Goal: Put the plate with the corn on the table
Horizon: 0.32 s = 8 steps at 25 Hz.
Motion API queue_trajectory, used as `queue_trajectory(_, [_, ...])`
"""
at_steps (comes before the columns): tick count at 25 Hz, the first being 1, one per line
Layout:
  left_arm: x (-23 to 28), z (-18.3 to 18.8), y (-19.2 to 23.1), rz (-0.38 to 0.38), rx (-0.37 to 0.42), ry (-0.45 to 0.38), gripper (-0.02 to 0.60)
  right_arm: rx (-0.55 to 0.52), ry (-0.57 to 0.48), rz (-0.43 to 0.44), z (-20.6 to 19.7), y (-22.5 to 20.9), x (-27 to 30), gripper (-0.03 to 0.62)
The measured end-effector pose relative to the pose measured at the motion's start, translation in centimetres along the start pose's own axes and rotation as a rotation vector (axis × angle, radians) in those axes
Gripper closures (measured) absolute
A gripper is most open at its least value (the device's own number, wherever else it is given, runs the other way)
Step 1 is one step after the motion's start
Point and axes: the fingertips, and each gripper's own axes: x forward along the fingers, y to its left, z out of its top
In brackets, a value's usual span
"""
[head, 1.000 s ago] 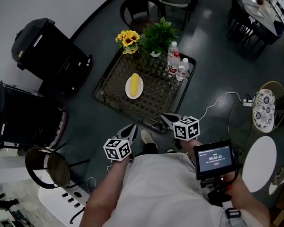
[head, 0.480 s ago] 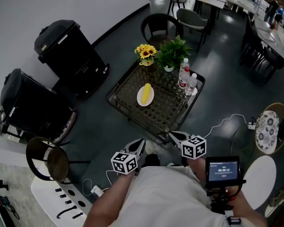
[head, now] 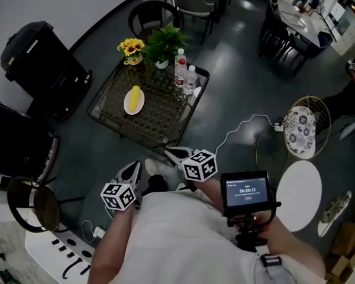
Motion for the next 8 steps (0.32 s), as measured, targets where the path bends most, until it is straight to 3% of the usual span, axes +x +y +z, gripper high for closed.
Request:
queue_trajectory(3, [0.5,-0.1,0.1,-0.009,-0.008,0.004,0.574,0.009,0.009,-0.009,-0.3,-0.2,0.0,0.588])
queue_trajectory(8, [-0.9,-1.7,-4.3,-0.004,0.008,-0.002,0.574,0.001,-0.009,-0.003,-1.8,0.9,-4.7,0.586])
